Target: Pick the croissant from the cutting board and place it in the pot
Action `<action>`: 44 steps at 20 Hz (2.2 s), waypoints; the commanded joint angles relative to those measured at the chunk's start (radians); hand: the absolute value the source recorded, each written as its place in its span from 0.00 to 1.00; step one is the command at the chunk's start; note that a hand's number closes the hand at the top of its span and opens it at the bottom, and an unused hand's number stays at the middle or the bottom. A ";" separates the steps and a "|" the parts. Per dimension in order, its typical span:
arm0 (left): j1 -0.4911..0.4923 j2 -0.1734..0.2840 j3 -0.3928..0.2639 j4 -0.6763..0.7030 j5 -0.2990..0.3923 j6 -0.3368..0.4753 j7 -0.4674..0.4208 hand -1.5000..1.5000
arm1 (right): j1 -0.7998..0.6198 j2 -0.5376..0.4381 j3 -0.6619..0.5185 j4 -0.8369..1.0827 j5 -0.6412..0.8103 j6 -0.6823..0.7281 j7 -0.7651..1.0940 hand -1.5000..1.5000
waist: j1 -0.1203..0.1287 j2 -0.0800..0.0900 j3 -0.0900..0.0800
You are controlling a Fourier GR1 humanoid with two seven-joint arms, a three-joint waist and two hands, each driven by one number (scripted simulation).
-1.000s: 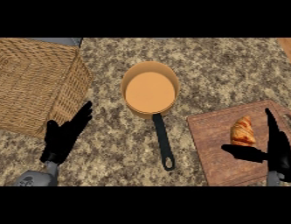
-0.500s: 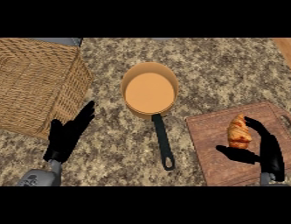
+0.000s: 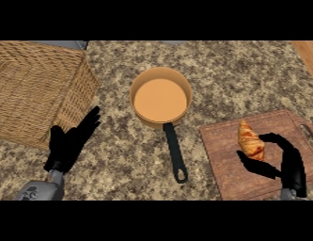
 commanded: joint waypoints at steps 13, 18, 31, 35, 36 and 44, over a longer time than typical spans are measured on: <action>-0.041 -0.007 -0.025 0.009 -0.013 -0.040 0.000 0.50 | -0.371 -0.248 0.072 0.113 -0.365 0.864 -0.422 1.00 | 0.084 0.041 0.029; -0.050 -0.040 -0.027 0.035 -0.031 -0.005 0.000 0.50 | -0.548 -0.390 0.040 0.338 -0.337 1.035 -0.622 1.00 | 0.066 0.037 0.025; -0.063 -0.019 0.031 0.108 -0.023 -0.039 -0.047 0.50 | -0.896 -0.403 0.114 0.541 -0.161 0.876 -0.760 1.00 | 0.025 0.023 0.021; 0.003 0.009 0.025 -0.028 -0.006 -0.062 0.020 0.50 | -0.977 -0.371 0.136 0.563 -0.118 0.833 -0.709 1.00 | 0.028 0.018 0.021; 0.039 0.002 0.019 -0.030 -0.018 -0.051 -0.010 0.50 | -1.012 -0.374 0.131 0.536 -0.131 0.852 -0.657 1.00 | 0.025 0.016 0.021; 0.043 -0.070 -0.014 0.016 -0.080 0.002 -0.049 0.50 | -1.085 -0.288 0.215 0.445 -0.033 0.846 -0.484 1.00 | 0.008 0.012 0.021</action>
